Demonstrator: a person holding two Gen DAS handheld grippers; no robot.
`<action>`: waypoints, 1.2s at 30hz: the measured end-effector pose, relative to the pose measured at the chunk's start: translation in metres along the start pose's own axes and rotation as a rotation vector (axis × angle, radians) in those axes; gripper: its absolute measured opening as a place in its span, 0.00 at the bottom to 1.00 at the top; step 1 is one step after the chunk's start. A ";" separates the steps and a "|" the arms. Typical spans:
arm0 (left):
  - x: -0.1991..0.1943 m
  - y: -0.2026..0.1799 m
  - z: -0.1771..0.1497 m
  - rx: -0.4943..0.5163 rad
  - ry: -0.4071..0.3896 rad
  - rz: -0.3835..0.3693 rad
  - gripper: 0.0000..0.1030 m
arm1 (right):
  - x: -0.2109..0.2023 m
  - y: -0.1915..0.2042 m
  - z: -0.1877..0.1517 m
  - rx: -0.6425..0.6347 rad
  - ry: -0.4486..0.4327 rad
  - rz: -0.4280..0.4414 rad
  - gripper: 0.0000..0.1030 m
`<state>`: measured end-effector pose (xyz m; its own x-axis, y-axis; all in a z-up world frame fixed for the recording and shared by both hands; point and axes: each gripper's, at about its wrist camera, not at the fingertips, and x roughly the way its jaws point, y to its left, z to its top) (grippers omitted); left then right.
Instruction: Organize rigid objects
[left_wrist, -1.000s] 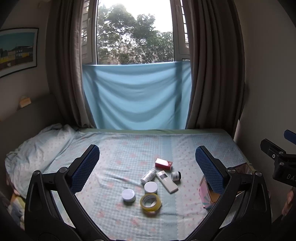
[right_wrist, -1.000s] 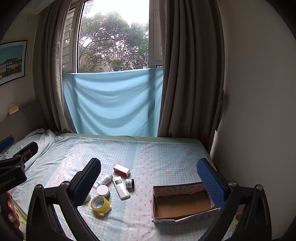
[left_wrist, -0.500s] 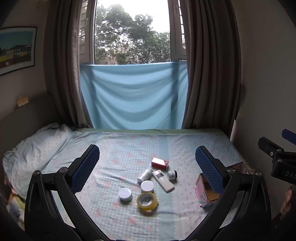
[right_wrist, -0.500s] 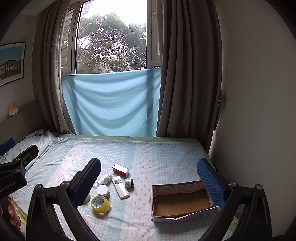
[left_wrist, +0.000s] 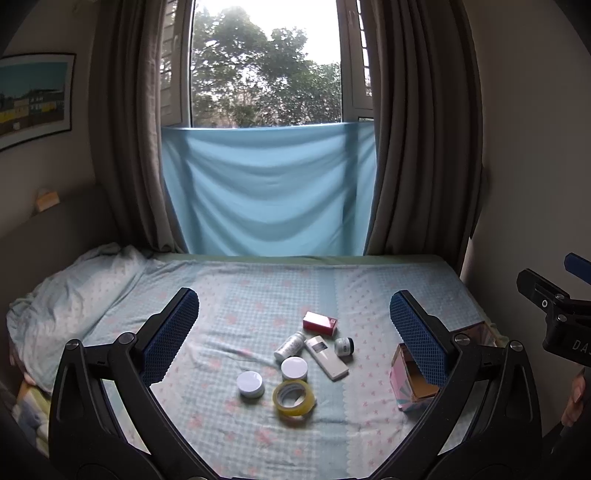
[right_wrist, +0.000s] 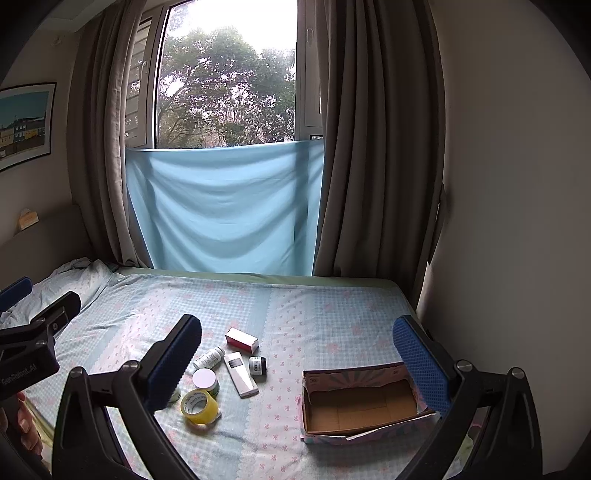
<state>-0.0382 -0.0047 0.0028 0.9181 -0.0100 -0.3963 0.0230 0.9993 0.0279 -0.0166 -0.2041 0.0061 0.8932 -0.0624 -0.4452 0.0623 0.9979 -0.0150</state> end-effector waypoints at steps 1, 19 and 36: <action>0.000 0.000 0.000 0.000 0.001 -0.001 1.00 | 0.000 0.000 0.000 0.000 -0.001 0.002 1.00; -0.005 -0.006 -0.003 -0.007 0.011 -0.002 1.00 | -0.003 0.002 -0.004 0.000 -0.007 0.005 1.00; -0.005 -0.011 -0.002 0.002 0.009 -0.014 1.00 | -0.008 -0.006 -0.008 0.005 -0.022 0.007 1.00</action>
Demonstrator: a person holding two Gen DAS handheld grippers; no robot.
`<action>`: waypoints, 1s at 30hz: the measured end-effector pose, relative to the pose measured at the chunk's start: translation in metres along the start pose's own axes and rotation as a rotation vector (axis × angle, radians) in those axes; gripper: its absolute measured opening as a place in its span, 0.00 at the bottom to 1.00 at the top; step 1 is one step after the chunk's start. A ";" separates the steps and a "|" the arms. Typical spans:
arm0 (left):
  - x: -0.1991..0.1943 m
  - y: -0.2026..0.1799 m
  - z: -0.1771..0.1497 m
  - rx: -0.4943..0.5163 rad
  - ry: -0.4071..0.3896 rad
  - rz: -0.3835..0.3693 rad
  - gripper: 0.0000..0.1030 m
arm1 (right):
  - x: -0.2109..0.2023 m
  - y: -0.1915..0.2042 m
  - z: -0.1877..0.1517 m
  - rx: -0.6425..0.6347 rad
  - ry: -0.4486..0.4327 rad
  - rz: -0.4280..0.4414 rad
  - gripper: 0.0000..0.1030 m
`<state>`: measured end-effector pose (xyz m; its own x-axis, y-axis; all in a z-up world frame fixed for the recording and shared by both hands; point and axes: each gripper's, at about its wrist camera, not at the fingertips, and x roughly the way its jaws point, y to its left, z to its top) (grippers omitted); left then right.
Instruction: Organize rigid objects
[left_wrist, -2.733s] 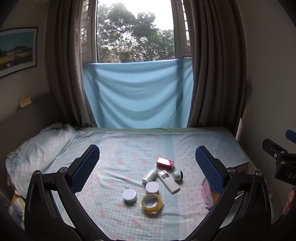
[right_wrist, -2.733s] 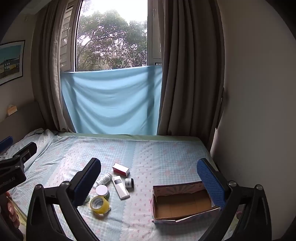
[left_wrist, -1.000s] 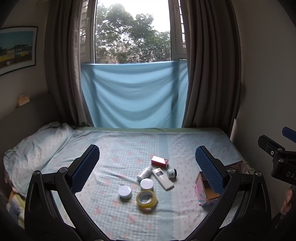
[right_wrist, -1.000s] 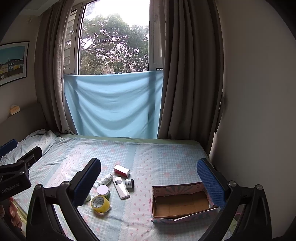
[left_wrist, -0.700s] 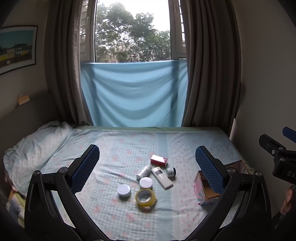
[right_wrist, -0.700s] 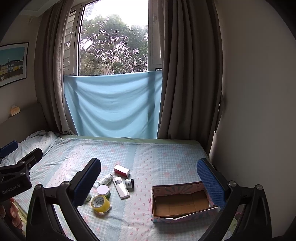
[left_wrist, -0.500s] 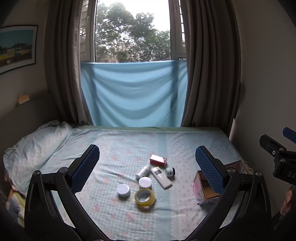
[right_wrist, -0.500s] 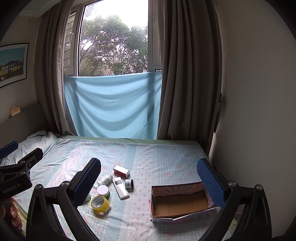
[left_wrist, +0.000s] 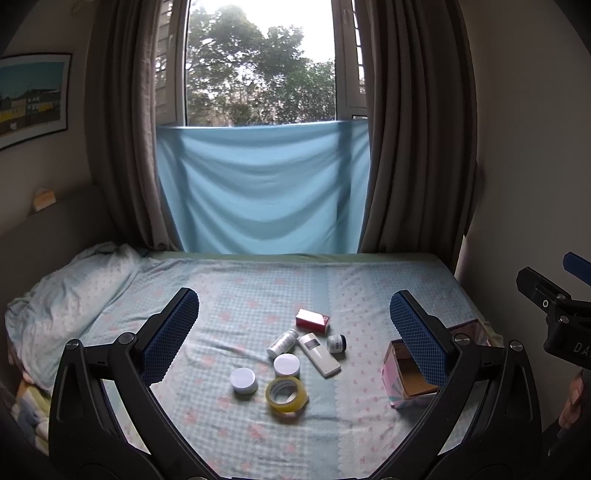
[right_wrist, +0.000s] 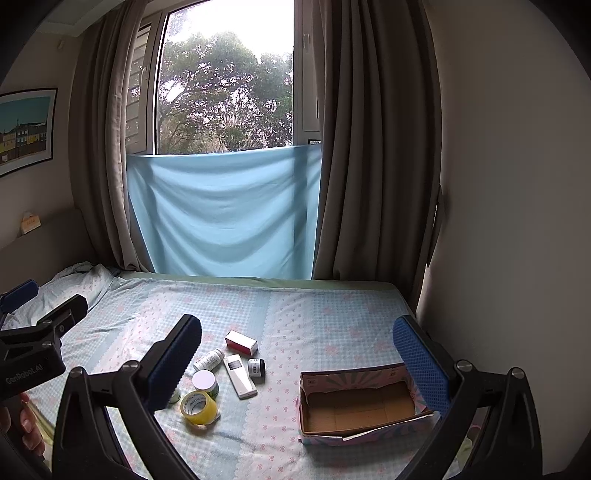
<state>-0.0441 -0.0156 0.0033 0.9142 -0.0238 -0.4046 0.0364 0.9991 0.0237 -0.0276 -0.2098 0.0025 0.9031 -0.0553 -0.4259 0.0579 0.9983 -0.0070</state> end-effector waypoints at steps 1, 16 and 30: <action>0.001 0.000 0.000 -0.001 0.001 0.000 1.00 | 0.001 0.000 0.000 -0.001 0.001 0.001 1.00; 0.018 0.010 -0.001 -0.010 0.034 -0.011 1.00 | 0.010 0.008 0.004 0.000 0.017 0.001 1.00; 0.116 0.085 -0.031 -0.107 0.318 0.059 1.00 | 0.090 0.050 0.004 0.008 0.175 0.058 1.00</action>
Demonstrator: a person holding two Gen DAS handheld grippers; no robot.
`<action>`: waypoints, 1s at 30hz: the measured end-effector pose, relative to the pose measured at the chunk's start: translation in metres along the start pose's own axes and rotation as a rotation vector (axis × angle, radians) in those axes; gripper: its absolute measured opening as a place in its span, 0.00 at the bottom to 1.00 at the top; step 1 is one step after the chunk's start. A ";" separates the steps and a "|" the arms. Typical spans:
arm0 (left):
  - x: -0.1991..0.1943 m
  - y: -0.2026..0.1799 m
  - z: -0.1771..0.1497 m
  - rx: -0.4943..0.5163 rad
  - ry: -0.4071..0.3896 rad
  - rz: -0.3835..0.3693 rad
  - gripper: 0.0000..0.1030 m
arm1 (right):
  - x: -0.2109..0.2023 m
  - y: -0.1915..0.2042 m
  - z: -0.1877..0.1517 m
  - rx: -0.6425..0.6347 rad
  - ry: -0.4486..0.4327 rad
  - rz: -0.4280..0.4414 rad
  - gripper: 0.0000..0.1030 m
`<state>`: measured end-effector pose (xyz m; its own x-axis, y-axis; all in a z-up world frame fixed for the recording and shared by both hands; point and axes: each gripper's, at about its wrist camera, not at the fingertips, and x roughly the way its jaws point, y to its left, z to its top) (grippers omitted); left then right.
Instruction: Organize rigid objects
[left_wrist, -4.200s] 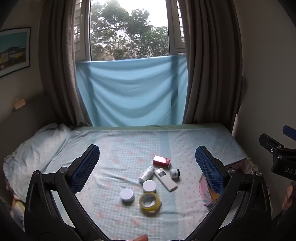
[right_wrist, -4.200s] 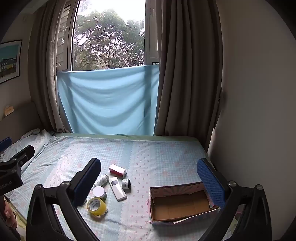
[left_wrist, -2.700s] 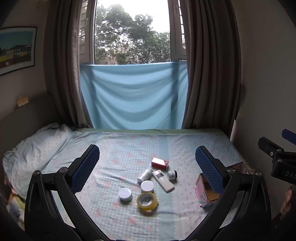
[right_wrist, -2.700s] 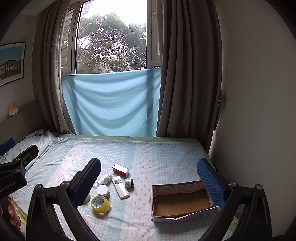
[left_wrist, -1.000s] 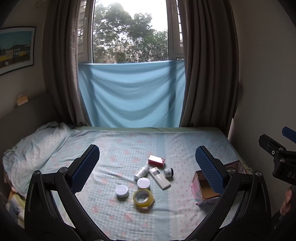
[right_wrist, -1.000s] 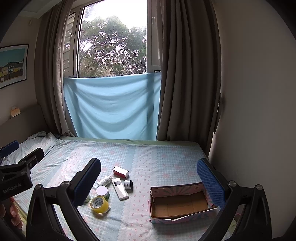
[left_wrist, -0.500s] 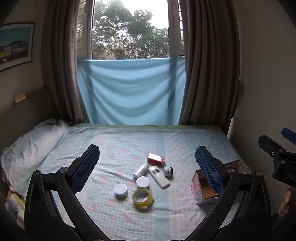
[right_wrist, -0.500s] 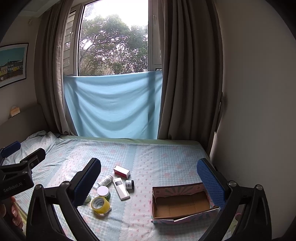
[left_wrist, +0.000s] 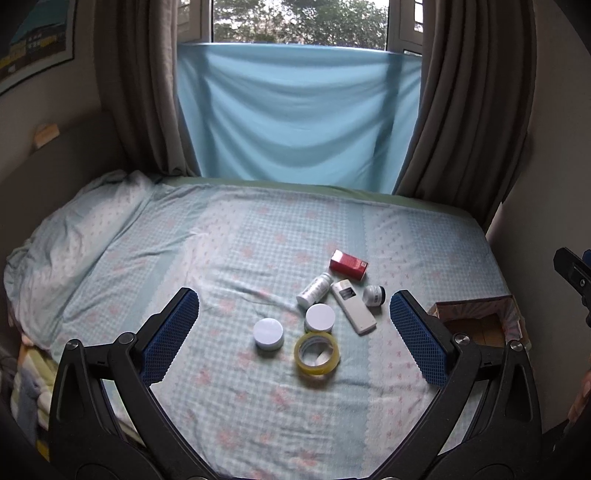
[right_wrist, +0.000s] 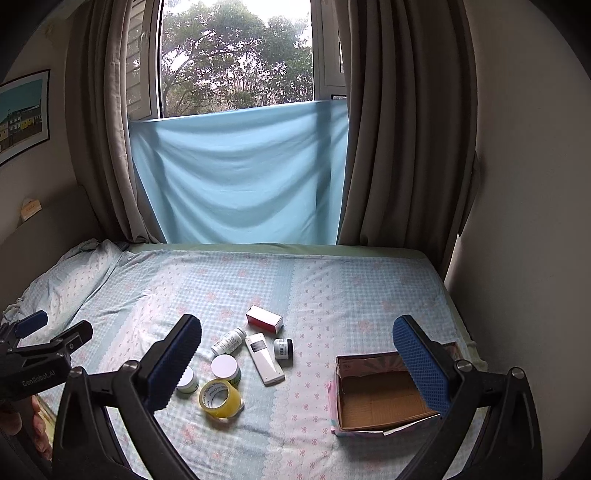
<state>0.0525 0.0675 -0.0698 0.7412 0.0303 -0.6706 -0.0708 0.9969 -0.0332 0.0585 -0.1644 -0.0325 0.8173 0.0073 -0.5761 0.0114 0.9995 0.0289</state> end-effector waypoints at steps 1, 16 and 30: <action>0.011 0.006 0.001 -0.010 0.027 0.000 1.00 | 0.009 0.002 0.002 0.003 0.011 0.003 1.00; 0.220 0.062 -0.014 -0.175 0.453 0.020 1.00 | 0.232 0.039 0.021 -0.068 0.403 0.077 1.00; 0.374 0.068 -0.065 -0.221 0.755 0.085 1.00 | 0.455 0.017 -0.044 -0.004 0.867 0.136 1.00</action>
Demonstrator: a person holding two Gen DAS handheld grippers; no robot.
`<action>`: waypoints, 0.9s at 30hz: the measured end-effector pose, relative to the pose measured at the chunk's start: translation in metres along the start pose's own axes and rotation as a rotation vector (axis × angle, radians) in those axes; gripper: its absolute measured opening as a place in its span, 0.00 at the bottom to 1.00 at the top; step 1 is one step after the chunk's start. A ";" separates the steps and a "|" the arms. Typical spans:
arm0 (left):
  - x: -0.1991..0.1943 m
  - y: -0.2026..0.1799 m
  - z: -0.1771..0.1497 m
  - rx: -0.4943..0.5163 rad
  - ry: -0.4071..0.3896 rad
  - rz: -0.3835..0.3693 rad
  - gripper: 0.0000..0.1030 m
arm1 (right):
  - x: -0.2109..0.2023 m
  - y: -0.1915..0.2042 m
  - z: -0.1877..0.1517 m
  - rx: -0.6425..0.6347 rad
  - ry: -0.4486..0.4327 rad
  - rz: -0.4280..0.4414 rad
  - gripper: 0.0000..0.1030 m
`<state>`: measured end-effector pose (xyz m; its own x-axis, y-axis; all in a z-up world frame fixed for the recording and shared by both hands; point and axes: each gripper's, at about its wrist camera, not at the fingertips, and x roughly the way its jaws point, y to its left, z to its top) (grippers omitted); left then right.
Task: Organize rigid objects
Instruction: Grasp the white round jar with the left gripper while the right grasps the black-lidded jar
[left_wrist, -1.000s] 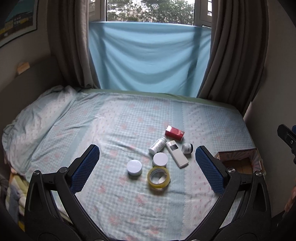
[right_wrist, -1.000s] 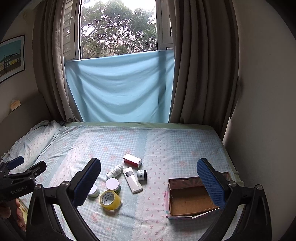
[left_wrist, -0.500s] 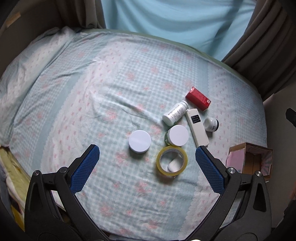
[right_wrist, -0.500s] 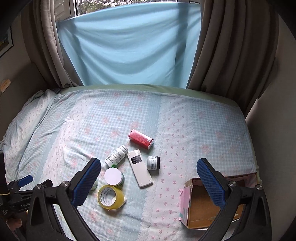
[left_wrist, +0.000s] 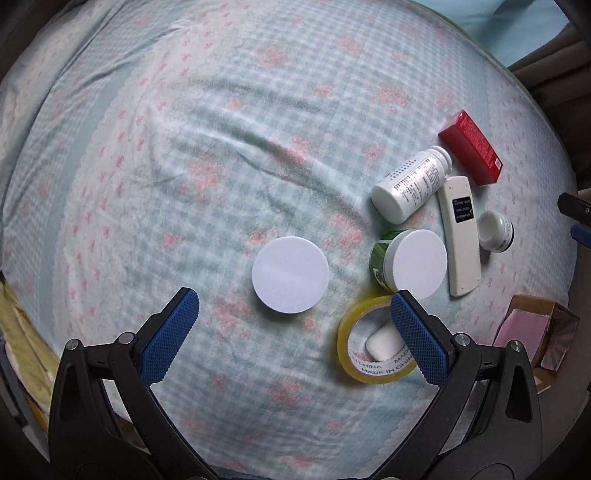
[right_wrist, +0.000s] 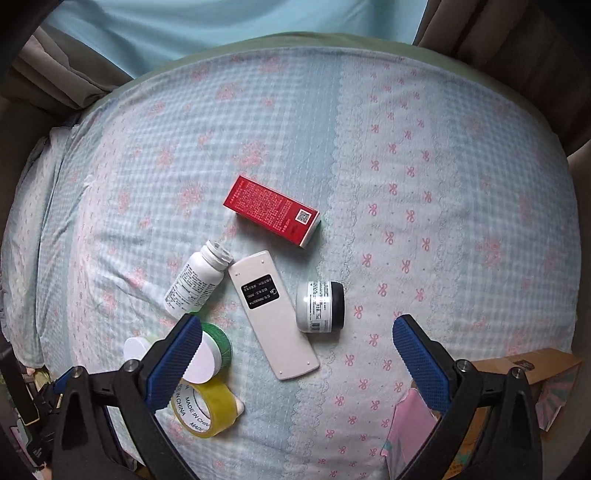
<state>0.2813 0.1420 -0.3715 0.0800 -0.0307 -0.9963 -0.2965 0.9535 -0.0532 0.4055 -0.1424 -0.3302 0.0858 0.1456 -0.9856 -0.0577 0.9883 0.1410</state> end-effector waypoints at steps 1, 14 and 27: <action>0.011 -0.001 0.002 -0.005 0.020 0.005 1.00 | 0.014 -0.003 0.004 0.002 0.021 0.002 0.97; 0.104 -0.003 0.016 -0.075 0.174 0.025 0.98 | 0.120 -0.019 0.018 0.000 0.257 -0.045 0.81; 0.144 0.010 0.022 -0.078 0.176 0.006 0.66 | 0.148 -0.044 0.027 0.088 0.293 0.043 0.49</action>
<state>0.3103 0.1537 -0.5143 -0.0880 -0.0837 -0.9926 -0.3700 0.9279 -0.0455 0.4475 -0.1630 -0.4792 -0.2061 0.1810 -0.9616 0.0324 0.9835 0.1782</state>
